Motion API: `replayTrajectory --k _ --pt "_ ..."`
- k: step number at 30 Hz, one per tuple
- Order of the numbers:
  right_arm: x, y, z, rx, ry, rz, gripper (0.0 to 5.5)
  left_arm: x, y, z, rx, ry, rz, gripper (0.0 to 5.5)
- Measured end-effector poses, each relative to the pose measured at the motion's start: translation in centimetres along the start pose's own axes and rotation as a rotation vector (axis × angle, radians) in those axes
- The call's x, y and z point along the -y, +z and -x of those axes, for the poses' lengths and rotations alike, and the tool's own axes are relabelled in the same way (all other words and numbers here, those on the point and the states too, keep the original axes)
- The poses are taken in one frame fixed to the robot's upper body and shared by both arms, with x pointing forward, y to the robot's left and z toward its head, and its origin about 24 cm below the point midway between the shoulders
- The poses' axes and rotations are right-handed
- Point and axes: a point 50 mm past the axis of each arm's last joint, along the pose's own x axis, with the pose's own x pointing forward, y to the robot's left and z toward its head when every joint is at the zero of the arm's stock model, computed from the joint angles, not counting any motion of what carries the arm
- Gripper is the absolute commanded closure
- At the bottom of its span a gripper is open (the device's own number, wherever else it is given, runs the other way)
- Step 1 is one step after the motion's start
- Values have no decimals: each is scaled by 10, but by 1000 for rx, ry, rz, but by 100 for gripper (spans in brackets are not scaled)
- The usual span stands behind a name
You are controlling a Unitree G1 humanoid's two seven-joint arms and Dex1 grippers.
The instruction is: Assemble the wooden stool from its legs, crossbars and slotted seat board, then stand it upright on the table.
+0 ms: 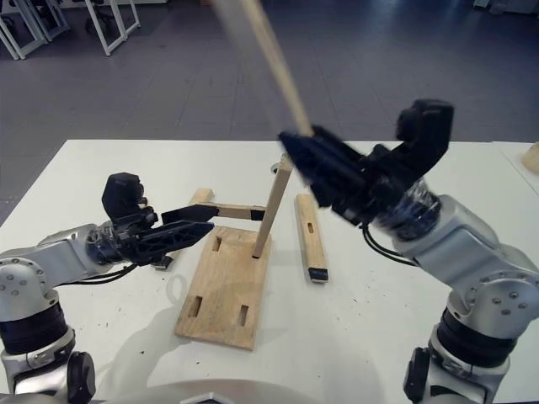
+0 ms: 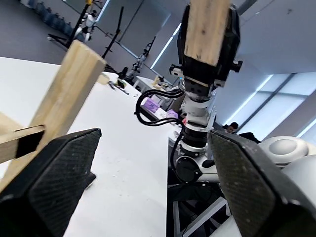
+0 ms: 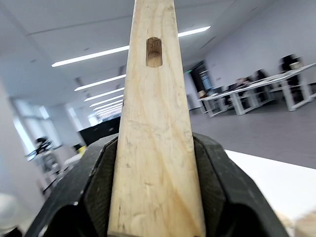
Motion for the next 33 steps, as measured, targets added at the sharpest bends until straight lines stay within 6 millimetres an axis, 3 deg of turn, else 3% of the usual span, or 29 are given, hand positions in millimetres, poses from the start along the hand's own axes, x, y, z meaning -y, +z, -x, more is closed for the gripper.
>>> replayTrajectory --k 6,15,23,28,33 --pt "5 -26 -9 -181 66 -67 347 6 7 -9 -2 -112 45 150" --pt "3 -56 -11 -291 108 -92 347 11 22 -11 47 -156 56 150" --pt "2 -65 -10 -323 154 -92 347 21 21 -7 33 -230 115 277" --pt "3 -65 -11 -323 142 -86 347 18 22 -6 44 -198 97 289" --pt "3 -70 -12 -343 130 -200 230 14 20 -6 72 -180 103 326"
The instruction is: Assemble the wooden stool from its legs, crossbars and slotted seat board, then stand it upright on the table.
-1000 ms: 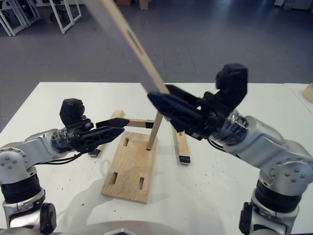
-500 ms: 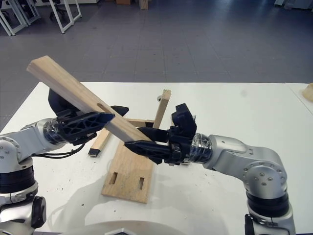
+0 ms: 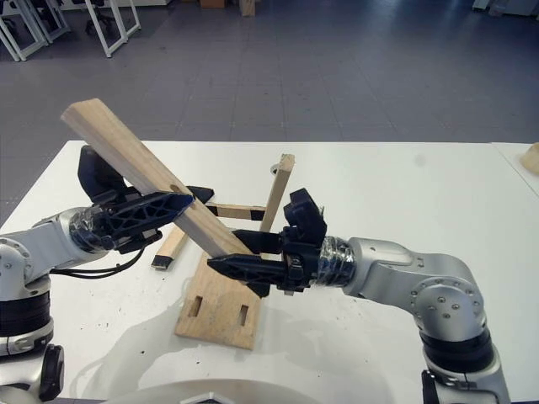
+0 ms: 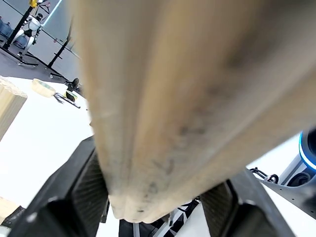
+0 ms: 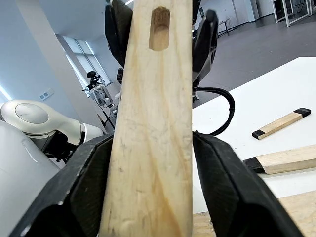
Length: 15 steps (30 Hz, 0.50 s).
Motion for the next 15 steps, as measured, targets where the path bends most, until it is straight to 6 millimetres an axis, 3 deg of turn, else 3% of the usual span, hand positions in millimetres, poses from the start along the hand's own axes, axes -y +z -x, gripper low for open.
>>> replayTrajectory --k 4,7,9,11,14,15 --pt "0 5 13 -20 -26 -15 146 0 -4 0 12 6 0 333" --pt "-6 12 39 -88 -55 0 95 1 -11 2 17 8 13 344" --pt "-8 13 52 -121 -89 9 77 1 -13 4 20 12 16 344" --pt "0 10 63 -178 -239 63 77 4 -11 10 22 25 3 344" --pt "25 -12 73 -264 -584 97 77 10 -1 24 43 76 -44 344" --pt "30 -34 66 -298 -640 60 77 13 4 29 47 95 -69 344"
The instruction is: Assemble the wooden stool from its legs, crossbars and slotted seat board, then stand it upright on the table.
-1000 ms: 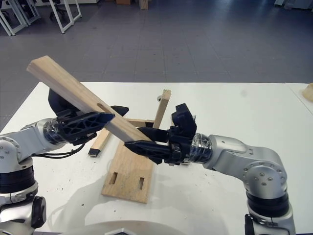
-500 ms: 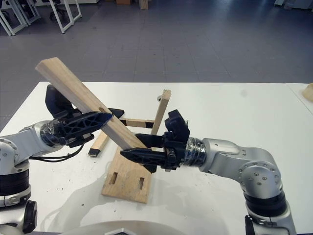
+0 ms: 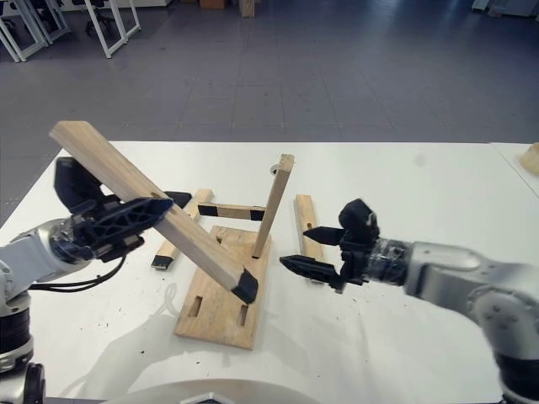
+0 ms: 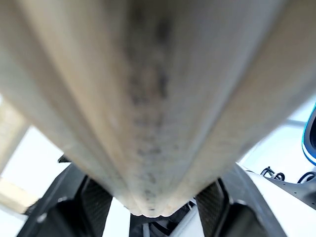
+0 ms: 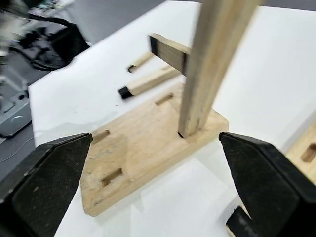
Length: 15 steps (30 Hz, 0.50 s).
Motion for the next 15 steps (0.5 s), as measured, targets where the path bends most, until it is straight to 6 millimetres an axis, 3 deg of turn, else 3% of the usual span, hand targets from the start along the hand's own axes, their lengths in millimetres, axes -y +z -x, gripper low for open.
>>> replayTrajectory --k 1,6,9,15 --pt "-10 -17 -12 -52 -3 -10 77 1 3 3 -2 16 -20 344" --pt "-43 -46 -41 -151 -15 41 77 -8 13 13 -2 148 -170 344" --pt "-46 -47 -52 -158 -49 78 77 -12 11 15 -46 205 -285 344" --pt "-44 -45 -64 -166 -81 115 77 -24 1 17 -121 258 -316 344"
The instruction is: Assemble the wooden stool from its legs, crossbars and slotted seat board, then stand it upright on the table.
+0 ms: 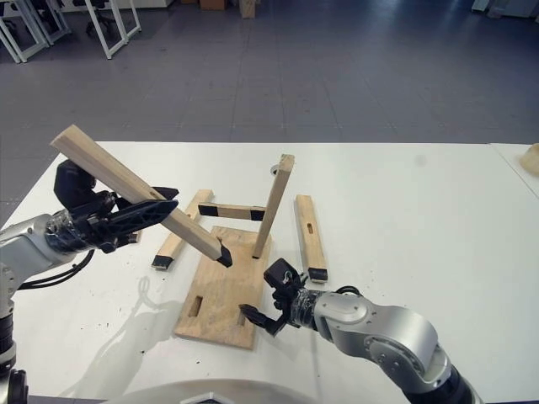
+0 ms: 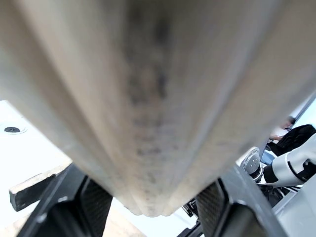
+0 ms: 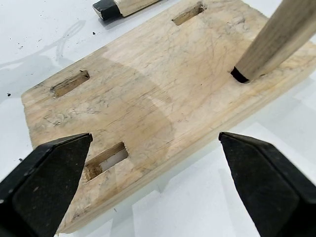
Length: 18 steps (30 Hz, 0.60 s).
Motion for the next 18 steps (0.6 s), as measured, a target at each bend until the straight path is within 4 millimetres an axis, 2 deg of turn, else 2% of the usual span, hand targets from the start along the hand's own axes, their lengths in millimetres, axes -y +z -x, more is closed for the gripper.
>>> replayTrajectory --k 11,15,18 --pt "1 -12 -10 -87 -10 36 77 -1 1 0 15 2 -10 344" --pt "5 -10 -8 -110 14 89 77 -2 1 1 13 24 -26 344" --pt "15 -13 2 -146 45 135 77 -2 -2 5 1 34 -33 344"
